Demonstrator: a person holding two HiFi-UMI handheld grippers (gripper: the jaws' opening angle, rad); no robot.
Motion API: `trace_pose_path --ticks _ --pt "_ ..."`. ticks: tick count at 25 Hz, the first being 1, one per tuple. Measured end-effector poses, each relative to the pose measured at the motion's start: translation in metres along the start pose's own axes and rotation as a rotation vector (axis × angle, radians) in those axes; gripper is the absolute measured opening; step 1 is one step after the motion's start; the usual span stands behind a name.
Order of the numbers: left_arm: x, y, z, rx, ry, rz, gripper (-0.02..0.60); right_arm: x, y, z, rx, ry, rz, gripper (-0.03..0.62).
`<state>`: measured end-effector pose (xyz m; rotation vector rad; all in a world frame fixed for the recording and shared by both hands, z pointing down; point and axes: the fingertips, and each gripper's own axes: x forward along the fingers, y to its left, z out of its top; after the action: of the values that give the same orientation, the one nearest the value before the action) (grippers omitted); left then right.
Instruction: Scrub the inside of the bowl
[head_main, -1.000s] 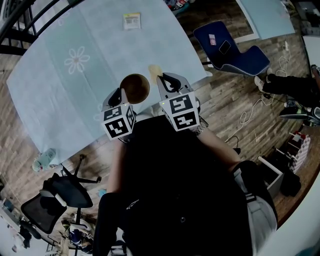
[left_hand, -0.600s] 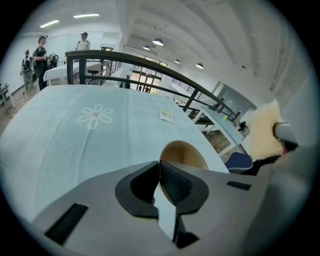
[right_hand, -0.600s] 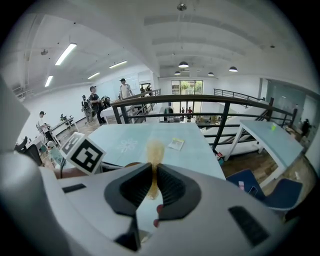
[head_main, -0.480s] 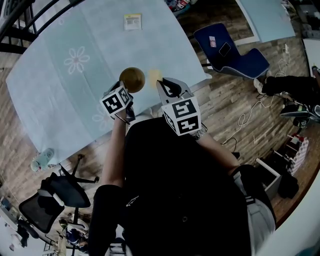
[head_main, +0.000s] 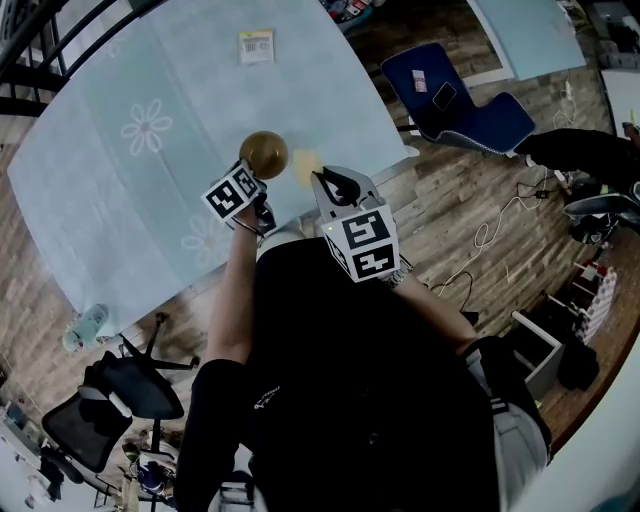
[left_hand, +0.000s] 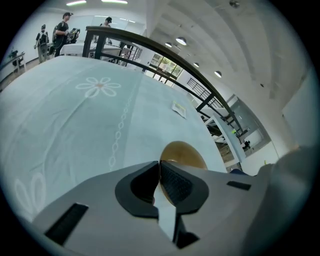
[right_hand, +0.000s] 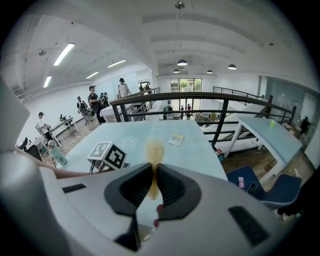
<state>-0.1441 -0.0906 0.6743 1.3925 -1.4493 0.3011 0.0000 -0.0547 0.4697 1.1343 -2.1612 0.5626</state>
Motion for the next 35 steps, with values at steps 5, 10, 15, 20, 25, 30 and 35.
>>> trace_pose_path --ticks 5,10,15,20,25,30,35 --pt "0.006 -0.002 -0.008 -0.041 0.014 -0.020 0.026 0.001 0.000 -0.002 -0.001 0.010 0.005 0.038" --pt "0.004 -0.011 -0.008 -0.018 -0.007 -0.079 0.026 0.004 0.004 -0.003 -0.007 0.016 0.019 0.038" --pt "0.002 -0.011 -0.011 -0.002 0.005 -0.091 0.028 0.006 0.009 -0.002 -0.012 0.014 0.029 0.038" --pt "0.000 -0.018 -0.012 0.014 0.009 -0.142 0.118 0.009 0.010 -0.001 -0.018 0.016 0.035 0.038" --pt "-0.016 -0.012 -0.007 0.034 -0.003 -0.145 0.149 0.009 0.012 0.004 -0.027 0.004 0.035 0.038" --pt "-0.054 -0.021 0.001 0.091 -0.058 -0.182 0.160 0.007 0.012 0.008 -0.025 -0.012 0.032 0.038" --pt "-0.102 -0.051 0.015 0.204 -0.175 -0.237 0.126 0.007 0.014 0.013 -0.025 -0.034 0.038 0.038"
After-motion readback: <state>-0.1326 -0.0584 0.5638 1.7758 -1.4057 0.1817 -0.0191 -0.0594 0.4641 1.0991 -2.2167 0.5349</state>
